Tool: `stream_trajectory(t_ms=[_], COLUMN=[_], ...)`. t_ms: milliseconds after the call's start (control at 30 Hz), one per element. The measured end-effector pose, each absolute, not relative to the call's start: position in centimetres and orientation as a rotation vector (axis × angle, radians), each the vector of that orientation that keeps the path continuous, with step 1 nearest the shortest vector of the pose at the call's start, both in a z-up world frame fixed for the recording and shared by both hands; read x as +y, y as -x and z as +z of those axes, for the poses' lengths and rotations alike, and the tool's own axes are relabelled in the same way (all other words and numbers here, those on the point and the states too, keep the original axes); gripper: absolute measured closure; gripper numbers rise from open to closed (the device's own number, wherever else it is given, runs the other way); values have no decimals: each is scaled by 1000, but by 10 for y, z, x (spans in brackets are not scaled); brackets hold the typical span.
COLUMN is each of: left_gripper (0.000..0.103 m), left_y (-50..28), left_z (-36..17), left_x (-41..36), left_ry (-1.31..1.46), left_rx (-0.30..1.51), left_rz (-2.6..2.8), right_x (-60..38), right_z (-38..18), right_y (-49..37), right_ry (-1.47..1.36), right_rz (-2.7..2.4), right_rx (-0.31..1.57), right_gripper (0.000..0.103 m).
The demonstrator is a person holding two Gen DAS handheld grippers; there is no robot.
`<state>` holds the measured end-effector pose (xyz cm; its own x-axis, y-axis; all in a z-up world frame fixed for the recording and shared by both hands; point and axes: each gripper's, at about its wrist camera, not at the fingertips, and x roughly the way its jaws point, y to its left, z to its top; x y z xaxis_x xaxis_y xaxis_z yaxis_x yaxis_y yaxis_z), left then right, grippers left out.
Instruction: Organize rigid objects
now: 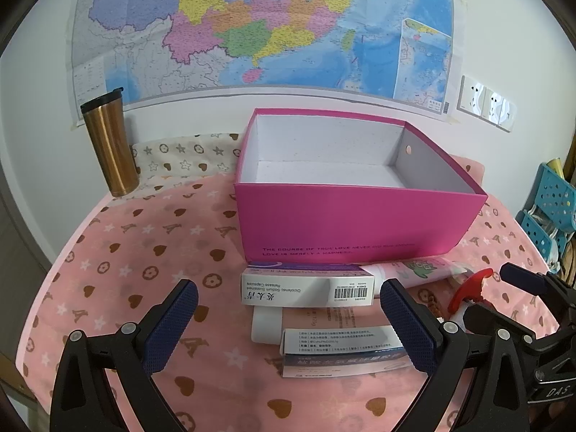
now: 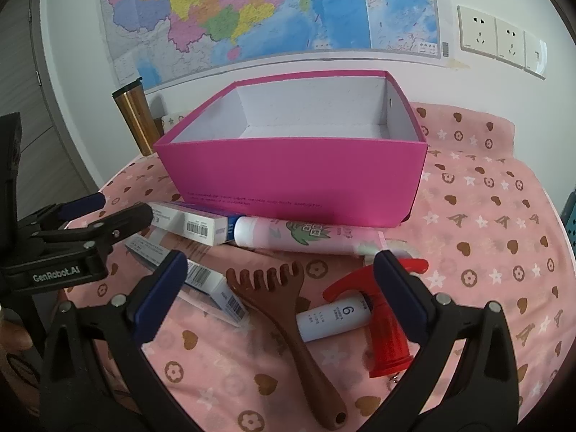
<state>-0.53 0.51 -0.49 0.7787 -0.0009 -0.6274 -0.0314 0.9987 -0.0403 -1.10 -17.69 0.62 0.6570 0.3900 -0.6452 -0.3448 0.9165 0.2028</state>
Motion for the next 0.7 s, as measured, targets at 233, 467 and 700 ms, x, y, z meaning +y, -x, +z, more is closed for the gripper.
stream_trajectory(t_ms=[233, 467, 700], left_gripper=[0, 0, 2], left_y=[7, 12, 16], left_z=[-5, -13, -19], left_x=[5, 15, 20], left_ry=[53, 60, 90], left_rx=[671, 683, 701], left_rz=[19, -10, -110], right_x=[-176, -170, -156], right_z=[3, -2, -8], right_y=[13, 17, 20], right_ry=[-68, -60, -49], right_rz=[429, 471, 570], right_rx=[760, 775, 813], right_gripper=[0, 0, 22])
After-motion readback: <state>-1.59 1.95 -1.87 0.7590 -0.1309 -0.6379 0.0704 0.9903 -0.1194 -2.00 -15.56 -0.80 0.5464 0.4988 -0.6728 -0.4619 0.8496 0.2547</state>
